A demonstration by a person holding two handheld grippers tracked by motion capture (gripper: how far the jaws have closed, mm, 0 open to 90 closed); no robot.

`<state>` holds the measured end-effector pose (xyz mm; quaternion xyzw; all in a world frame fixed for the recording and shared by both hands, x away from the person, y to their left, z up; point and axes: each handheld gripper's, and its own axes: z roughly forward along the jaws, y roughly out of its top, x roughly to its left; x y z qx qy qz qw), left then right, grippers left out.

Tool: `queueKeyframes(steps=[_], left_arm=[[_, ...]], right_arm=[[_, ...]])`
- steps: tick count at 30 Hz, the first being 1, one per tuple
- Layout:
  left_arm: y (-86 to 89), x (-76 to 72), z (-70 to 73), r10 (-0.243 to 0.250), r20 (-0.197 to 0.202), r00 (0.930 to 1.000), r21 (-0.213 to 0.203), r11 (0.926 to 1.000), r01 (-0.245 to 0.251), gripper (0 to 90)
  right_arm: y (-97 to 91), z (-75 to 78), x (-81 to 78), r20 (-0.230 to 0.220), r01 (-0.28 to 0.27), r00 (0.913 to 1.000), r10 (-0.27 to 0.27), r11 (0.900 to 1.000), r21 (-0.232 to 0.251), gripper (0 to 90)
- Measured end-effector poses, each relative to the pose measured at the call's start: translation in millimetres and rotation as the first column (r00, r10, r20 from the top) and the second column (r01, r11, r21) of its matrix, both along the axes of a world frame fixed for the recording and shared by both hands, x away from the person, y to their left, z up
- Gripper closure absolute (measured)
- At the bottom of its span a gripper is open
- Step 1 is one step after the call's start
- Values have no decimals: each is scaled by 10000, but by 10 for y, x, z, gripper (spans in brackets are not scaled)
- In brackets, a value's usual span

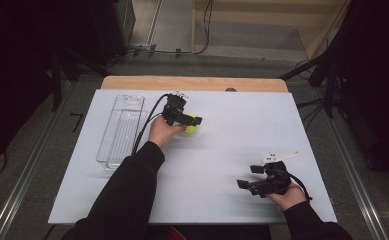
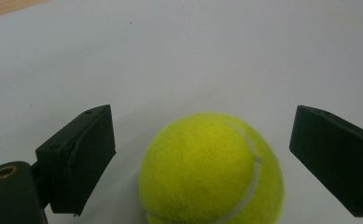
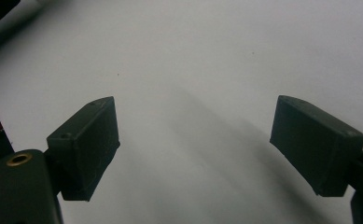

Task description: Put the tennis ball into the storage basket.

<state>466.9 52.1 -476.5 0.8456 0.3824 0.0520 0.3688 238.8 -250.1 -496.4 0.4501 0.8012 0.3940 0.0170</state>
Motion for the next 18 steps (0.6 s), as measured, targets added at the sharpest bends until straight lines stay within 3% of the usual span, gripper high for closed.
queueKeyframes(steps=[18], left_arm=[[10, -51, -171, -25, -178, 9998, 131, 9999, 27, 75]], right_arm=[[2, -2, 0, 3, -43, 10000, 43, 10000, -28, 135]])
